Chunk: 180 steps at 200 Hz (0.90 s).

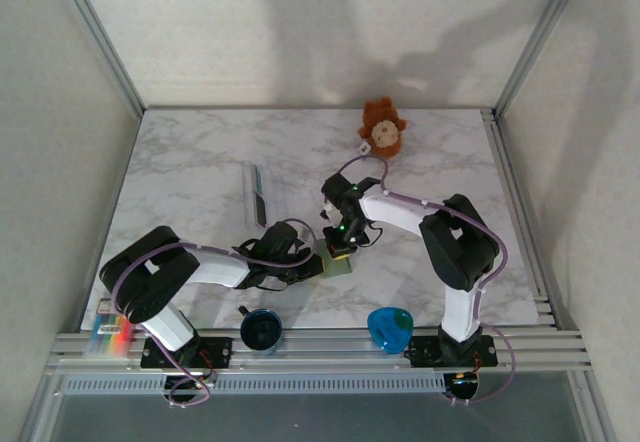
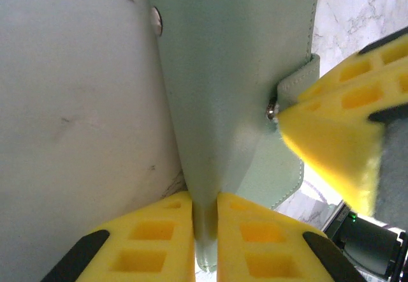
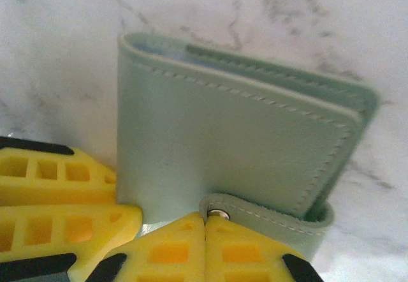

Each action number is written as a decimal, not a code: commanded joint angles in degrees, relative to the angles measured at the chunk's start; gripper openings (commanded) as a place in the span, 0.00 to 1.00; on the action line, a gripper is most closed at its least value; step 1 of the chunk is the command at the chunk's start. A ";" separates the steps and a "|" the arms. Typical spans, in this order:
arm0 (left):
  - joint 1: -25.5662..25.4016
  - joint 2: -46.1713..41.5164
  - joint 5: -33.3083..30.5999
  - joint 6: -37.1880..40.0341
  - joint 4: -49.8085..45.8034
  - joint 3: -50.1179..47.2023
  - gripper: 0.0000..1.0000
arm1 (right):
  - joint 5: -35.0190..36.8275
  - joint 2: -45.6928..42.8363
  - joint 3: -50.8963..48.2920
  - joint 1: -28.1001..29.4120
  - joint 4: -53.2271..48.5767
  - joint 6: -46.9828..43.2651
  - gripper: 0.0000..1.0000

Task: Put the credit cards into the card holder

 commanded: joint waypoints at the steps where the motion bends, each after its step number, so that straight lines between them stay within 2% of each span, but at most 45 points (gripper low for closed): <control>1: 1.20 -3.70 -1.36 1.06 -0.62 -0.53 0.14 | -3.67 8.29 -4.19 3.31 -3.96 -0.24 0.00; 20: 1.34 -8.22 -1.53 2.21 -2.93 -0.71 0.15 | -3.50 9.88 -3.59 3.34 -4.56 0.41 0.00; 55: 2.75 -17.20 -3.38 5.97 -13.97 2.13 0.16 | -2.20 12.69 -2.74 3.31 -5.43 1.38 0.00; 94: 7.77 -30.04 -6.19 7.95 -23.08 3.22 0.17 | -5.60 6.69 -4.10 3.30 -1.44 4.62 0.00; 133: 13.13 -37.67 -10.86 13.90 -36.51 9.68 0.32 | -7.86 -2.07 -2.67 3.36 3.01 7.70 0.16; 150: 15.23 -38.10 -12.48 15.95 -40.93 13.10 0.36 | -7.07 -5.95 -1.83 3.41 4.15 8.72 0.28; 161: 16.23 -38.49 -14.12 17.01 -42.45 14.54 0.45 | -6.11 -8.77 -1.48 3.37 4.83 9.16 0.32; 169: 16.96 -38.85 -15.51 17.39 -43.39 15.29 0.60 | -4.89 -10.93 -1.01 3.37 4.85 9.28 0.34; 174: 17.37 -39.07 -16.31 17.61 -43.80 15.75 0.67 | -3.66 -12.41 -0.69 3.32 4.64 9.43 0.36; 177: 17.63 -39.12 -16.71 17.77 -44.11 16.01 0.85 | -2.97 -13.41 -0.47 3.37 4.52 9.47 0.37; 180: 17.83 -39.16 -17.07 17.96 -44.31 16.40 0.95 | -2.15 -14.32 -0.34 3.40 4.43 9.48 0.37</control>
